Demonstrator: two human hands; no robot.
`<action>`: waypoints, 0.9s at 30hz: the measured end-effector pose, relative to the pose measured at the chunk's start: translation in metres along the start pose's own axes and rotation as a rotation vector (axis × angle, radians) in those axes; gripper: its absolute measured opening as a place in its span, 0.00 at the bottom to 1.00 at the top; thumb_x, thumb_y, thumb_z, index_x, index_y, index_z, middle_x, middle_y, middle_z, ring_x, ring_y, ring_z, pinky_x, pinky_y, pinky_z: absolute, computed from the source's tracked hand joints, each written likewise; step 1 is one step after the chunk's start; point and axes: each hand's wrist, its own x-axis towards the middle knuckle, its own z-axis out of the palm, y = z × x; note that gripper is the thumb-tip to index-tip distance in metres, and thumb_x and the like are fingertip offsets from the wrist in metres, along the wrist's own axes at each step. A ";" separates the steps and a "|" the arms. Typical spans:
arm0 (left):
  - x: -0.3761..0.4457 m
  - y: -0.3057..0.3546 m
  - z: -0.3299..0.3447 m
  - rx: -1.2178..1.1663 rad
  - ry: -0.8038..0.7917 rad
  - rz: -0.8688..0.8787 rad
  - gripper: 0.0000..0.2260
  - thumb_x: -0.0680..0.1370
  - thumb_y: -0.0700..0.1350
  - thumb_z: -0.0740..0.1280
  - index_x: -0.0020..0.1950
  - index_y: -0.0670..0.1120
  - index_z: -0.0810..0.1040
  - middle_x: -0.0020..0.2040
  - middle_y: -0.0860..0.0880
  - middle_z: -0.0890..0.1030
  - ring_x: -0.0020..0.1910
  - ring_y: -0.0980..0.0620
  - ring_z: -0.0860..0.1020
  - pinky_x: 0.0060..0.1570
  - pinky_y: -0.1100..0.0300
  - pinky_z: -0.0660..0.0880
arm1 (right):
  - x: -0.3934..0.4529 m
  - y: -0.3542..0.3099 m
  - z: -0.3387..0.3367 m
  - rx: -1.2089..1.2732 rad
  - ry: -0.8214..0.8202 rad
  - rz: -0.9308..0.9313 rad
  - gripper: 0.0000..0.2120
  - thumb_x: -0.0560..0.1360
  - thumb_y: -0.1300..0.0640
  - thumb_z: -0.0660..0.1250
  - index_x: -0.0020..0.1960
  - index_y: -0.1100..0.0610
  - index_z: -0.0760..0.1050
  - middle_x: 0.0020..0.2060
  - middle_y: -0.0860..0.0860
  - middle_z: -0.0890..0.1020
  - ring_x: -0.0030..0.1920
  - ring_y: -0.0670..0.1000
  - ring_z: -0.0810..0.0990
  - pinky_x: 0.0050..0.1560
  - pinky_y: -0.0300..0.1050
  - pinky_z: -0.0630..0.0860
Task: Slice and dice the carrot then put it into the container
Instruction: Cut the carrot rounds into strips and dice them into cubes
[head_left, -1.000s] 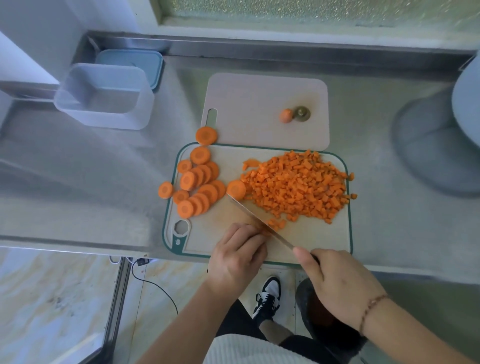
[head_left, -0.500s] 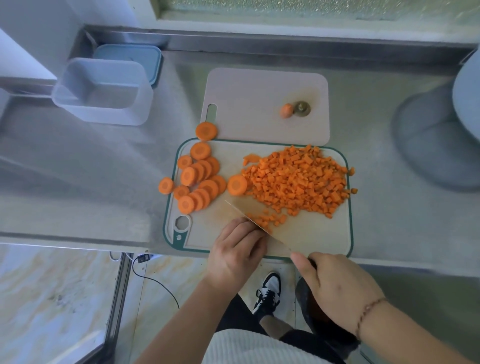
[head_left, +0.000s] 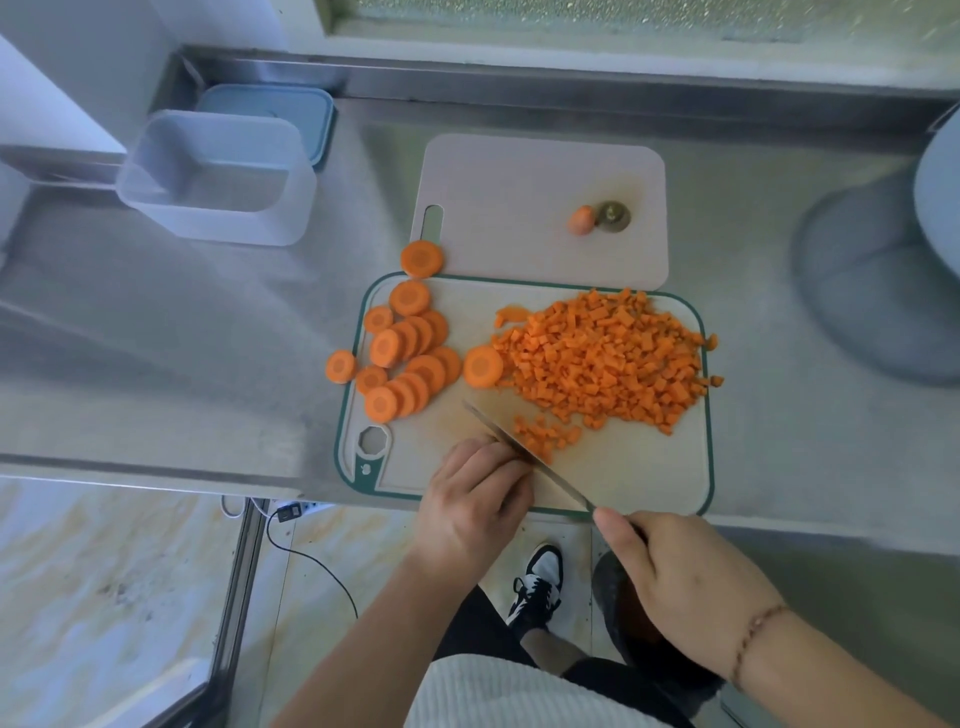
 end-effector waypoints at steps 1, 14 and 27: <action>0.000 -0.001 0.000 -0.003 -0.001 -0.002 0.01 0.76 0.35 0.74 0.45 0.38 0.85 0.48 0.45 0.84 0.49 0.45 0.82 0.49 0.49 0.80 | 0.003 -0.003 0.002 -0.017 0.001 0.001 0.34 0.72 0.30 0.36 0.34 0.52 0.70 0.27 0.49 0.75 0.29 0.48 0.75 0.38 0.49 0.78; -0.005 0.001 -0.013 0.090 0.062 -0.075 0.01 0.75 0.39 0.75 0.44 0.41 0.86 0.46 0.47 0.83 0.50 0.46 0.79 0.52 0.51 0.76 | -0.003 0.003 -0.003 0.081 0.037 -0.032 0.32 0.72 0.30 0.41 0.30 0.53 0.67 0.22 0.51 0.71 0.25 0.49 0.72 0.34 0.50 0.74; -0.003 0.002 -0.010 0.078 0.048 -0.115 0.05 0.77 0.42 0.73 0.43 0.44 0.87 0.47 0.52 0.86 0.51 0.50 0.81 0.52 0.52 0.75 | 0.015 -0.014 0.012 0.032 0.061 -0.058 0.33 0.73 0.30 0.39 0.33 0.54 0.68 0.24 0.48 0.72 0.25 0.45 0.71 0.33 0.46 0.74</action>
